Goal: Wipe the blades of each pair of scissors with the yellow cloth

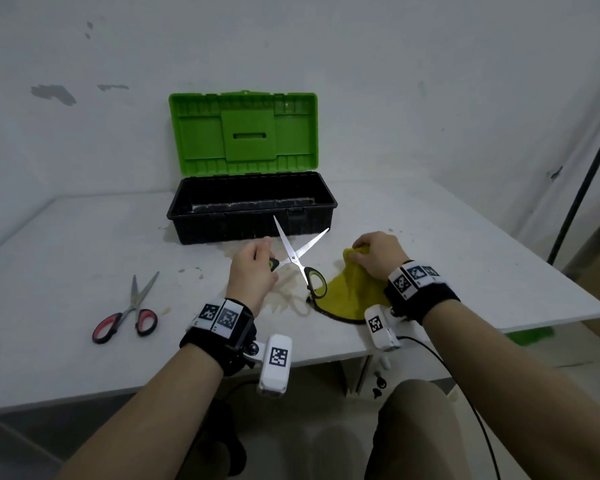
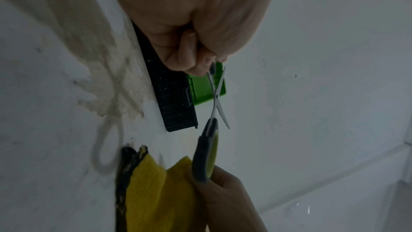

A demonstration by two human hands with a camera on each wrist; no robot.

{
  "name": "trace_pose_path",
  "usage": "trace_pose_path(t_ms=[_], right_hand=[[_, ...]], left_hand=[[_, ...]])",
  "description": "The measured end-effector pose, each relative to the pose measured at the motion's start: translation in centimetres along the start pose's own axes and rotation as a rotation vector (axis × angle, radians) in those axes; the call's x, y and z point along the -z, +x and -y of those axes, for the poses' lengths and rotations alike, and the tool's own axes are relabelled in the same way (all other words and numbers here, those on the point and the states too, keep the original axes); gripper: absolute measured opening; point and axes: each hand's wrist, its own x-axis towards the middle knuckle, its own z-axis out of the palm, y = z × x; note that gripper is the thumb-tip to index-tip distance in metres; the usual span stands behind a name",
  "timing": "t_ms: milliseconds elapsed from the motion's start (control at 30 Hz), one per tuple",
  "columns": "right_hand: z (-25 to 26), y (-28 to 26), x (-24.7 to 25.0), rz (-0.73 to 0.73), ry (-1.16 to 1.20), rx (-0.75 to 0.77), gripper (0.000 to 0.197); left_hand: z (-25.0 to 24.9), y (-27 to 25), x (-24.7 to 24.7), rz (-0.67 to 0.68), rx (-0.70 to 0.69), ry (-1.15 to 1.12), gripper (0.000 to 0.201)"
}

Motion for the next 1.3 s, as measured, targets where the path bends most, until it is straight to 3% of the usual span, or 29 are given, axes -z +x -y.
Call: trace_pose_path(t_ms=[100, 233, 433, 533, 700, 867, 1067, 1300], right_hand=[[-0.1, -0.3, -0.1, 0.018, -0.039, -0.009, 0.04], [1.8, -2.9, 0.3, -0.053, 0.07, 0.123, 0.05], [4.6, -6.9, -0.1, 0.265, 0.572, 0.144, 0.031], [4.6, -6.8, 0.3, 0.249, 0.674, 0.164, 0.027], [4.5, -6.3, 0.7, 0.228, 0.768, 0.152, 0.021], [5.0, -6.0, -0.2, 0.154, 0.896, 0.093, 0.025], [5.7, -6.1, -1.1, 0.091, 0.956, 0.071, 0.021], [6.6, -6.5, -3.4, -0.024, 0.972, 0.054, 0.018]], left_hand=[[0.0, 0.1, -0.3, -0.017, -0.001, -0.03, 0.038], [-0.5, 0.0, -0.6, -0.018, -0.009, -0.054, 0.039], [-1.4, -0.8, -1.7, 0.015, -0.008, -0.119, 0.037], [-1.2, -0.8, -1.0, 0.06, -0.004, -0.124, 0.039], [-0.5, -1.1, 1.3, 0.159, -0.006, -0.079, 0.018], [-0.3, -1.0, 2.3, 0.265, 0.03, -0.104, 0.01], [-0.4, -0.7, 1.6, 0.268, 0.031, -0.169, 0.013], [0.8, -1.4, -0.3, 0.176, 0.105, -0.273, 0.013]])
